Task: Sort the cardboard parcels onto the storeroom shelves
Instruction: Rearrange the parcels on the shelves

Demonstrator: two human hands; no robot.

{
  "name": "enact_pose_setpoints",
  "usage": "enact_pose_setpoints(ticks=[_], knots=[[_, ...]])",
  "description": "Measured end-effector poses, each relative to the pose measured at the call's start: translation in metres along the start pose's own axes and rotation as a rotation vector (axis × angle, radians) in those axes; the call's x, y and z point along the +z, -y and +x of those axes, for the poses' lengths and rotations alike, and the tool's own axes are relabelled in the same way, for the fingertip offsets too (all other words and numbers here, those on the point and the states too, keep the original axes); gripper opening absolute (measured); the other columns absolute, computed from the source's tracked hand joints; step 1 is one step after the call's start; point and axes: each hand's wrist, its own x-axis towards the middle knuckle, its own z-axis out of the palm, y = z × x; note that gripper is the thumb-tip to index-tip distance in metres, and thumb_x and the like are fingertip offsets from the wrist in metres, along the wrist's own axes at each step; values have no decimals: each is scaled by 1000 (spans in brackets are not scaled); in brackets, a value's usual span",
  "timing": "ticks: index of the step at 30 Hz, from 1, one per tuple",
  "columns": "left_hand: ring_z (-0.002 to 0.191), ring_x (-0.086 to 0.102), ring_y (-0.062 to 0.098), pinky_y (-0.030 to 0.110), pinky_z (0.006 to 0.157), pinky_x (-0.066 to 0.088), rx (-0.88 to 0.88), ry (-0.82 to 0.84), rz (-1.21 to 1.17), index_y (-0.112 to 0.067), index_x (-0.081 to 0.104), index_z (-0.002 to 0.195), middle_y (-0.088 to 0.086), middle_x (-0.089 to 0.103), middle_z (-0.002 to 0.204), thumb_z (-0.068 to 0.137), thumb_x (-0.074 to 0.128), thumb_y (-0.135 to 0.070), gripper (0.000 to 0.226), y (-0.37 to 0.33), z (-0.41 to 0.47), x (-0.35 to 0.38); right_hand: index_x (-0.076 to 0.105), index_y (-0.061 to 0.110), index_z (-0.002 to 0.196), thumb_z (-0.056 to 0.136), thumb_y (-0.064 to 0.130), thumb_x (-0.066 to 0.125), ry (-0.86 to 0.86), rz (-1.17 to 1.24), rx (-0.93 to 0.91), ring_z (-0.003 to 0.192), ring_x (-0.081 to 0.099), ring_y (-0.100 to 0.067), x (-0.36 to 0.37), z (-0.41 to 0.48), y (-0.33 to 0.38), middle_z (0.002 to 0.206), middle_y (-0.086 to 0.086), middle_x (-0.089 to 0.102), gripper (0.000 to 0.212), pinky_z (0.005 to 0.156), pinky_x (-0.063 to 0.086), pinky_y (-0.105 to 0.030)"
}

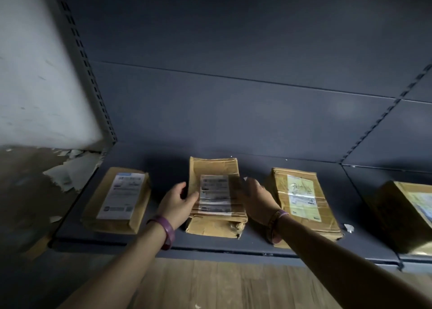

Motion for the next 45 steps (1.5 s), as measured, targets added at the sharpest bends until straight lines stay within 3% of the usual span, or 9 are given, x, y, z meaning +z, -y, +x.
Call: enact_pose_setpoints(ticks=[5,8,19,27,32,36,40,42,45], knots=[[105,58,21,38,93,50,-64,20,3,-13,47,136,6,58,128,95,54,-28,45,2,3,9,56,7,124,100,25,46,145,82,49,105,64,-28,10,3,-8,118,-12,67,32,94,51,-42],[95,59,15,39,90,52,-44,52,26,-24,57,116,-5,62,105,95,53,-23,21,7,-1,8,60,11,119,100,25,46,145,54,26,96,64,-23,17,3,-9,112,-8,69,28,86,53,-35],[78,55,14,3,56,39,161,-243,-64,3,54,100,10,61,92,79,67,6,25,-2,-9,3,51,6,117,79,6,74,-57,238,-61,101,63,-22,12,3,-11,114,-8,64,45,81,47,-26],[82,56,4,0,64,40,209,-251,-81,-4,60,102,-3,61,92,83,66,0,19,-1,-11,2,52,6,124,89,10,65,-58,214,-111,106,61,-22,11,2,-13,120,-8,64,37,82,46,-24],[92,64,17,39,83,55,165,-122,28,-15,66,112,1,70,103,93,55,-11,23,8,-11,1,59,11,128,96,13,51,33,128,-99,109,63,-25,20,2,-16,120,-8,67,32,93,51,-35],[91,64,18,38,82,55,126,-109,54,-15,66,112,2,70,102,94,52,-11,23,15,-8,5,58,13,125,99,13,46,60,126,-89,105,62,-22,26,2,-16,119,-7,66,29,89,52,-32],[118,56,26,38,98,47,52,-215,79,-11,57,128,9,62,125,93,55,-12,35,10,-7,10,56,8,118,101,16,41,74,79,-90,102,62,-28,18,-7,-12,114,-11,66,24,88,52,-37],[124,50,27,36,98,44,141,-362,100,-8,53,131,11,57,132,90,58,-10,41,-1,-10,13,56,5,114,101,18,41,39,57,-102,94,62,-30,6,-15,-15,107,-12,66,23,79,52,-40],[112,56,20,24,85,45,318,-374,2,-10,62,120,7,62,119,88,58,-4,32,-28,-27,32,54,4,125,102,21,42,-45,31,-102,82,54,-20,-22,-33,-27,96,-7,61,30,58,38,-23]])
